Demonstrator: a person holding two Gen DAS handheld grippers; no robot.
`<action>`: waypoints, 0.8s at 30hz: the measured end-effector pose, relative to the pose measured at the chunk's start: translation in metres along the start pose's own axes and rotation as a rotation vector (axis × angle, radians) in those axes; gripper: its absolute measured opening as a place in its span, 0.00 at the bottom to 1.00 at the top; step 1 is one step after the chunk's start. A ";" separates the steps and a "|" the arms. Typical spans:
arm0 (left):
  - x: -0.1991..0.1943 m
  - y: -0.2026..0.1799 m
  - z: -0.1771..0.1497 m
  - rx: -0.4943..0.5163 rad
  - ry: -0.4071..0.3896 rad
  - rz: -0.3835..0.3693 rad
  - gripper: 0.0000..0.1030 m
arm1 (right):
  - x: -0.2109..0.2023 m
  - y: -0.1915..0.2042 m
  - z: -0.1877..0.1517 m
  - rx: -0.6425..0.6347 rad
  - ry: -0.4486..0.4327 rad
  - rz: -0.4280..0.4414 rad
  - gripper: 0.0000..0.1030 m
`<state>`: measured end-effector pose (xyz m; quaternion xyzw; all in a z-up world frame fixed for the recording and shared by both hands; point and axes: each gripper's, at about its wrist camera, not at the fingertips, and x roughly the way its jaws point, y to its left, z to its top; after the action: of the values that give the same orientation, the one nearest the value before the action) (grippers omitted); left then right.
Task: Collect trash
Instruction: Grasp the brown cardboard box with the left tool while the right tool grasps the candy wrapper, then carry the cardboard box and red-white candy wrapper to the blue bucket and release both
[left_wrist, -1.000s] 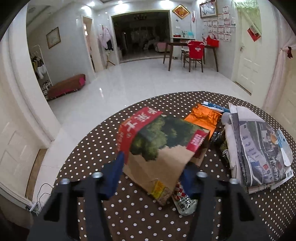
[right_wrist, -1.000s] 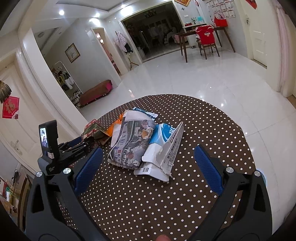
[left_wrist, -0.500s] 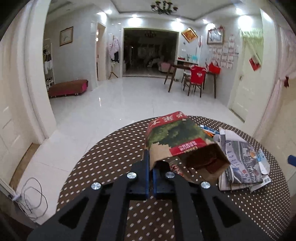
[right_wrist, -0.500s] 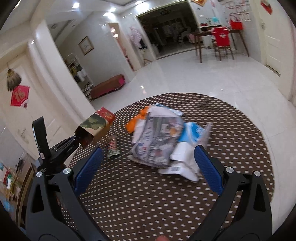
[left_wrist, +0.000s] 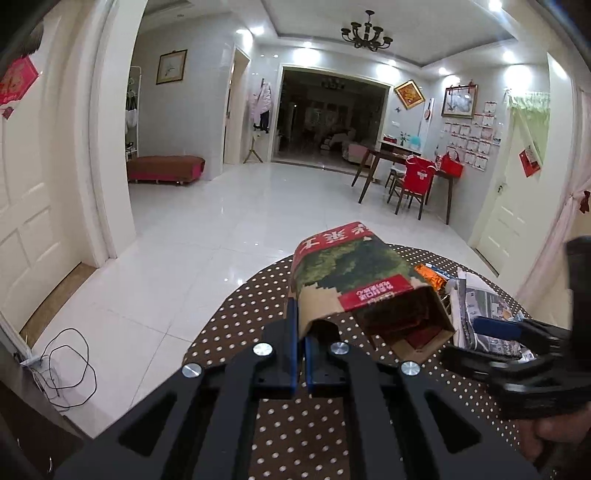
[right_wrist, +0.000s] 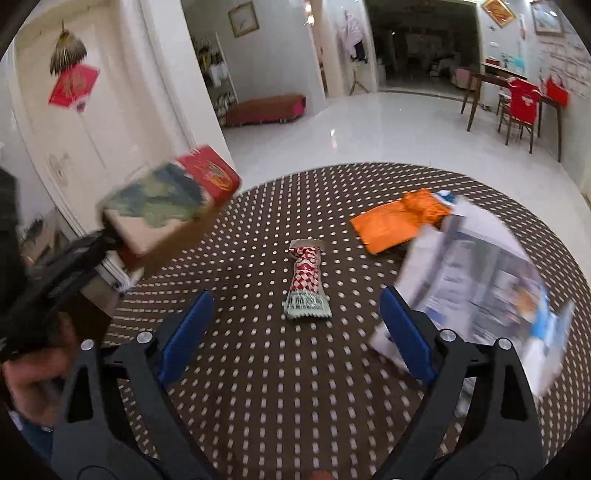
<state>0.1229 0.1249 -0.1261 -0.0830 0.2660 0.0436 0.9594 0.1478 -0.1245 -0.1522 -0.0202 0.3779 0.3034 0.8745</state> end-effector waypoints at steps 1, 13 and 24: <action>-0.001 0.002 -0.001 -0.002 0.002 0.000 0.03 | 0.013 0.002 0.002 -0.009 0.022 -0.008 0.87; -0.012 -0.002 -0.005 -0.011 0.005 -0.004 0.03 | 0.051 0.008 0.003 -0.027 0.139 -0.012 0.15; -0.034 -0.050 -0.002 0.041 -0.032 -0.079 0.03 | -0.074 -0.034 -0.018 0.113 -0.071 0.075 0.15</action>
<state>0.0989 0.0736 -0.1035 -0.0733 0.2481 0.0017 0.9659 0.1154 -0.1952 -0.1221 0.0539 0.3636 0.3145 0.8752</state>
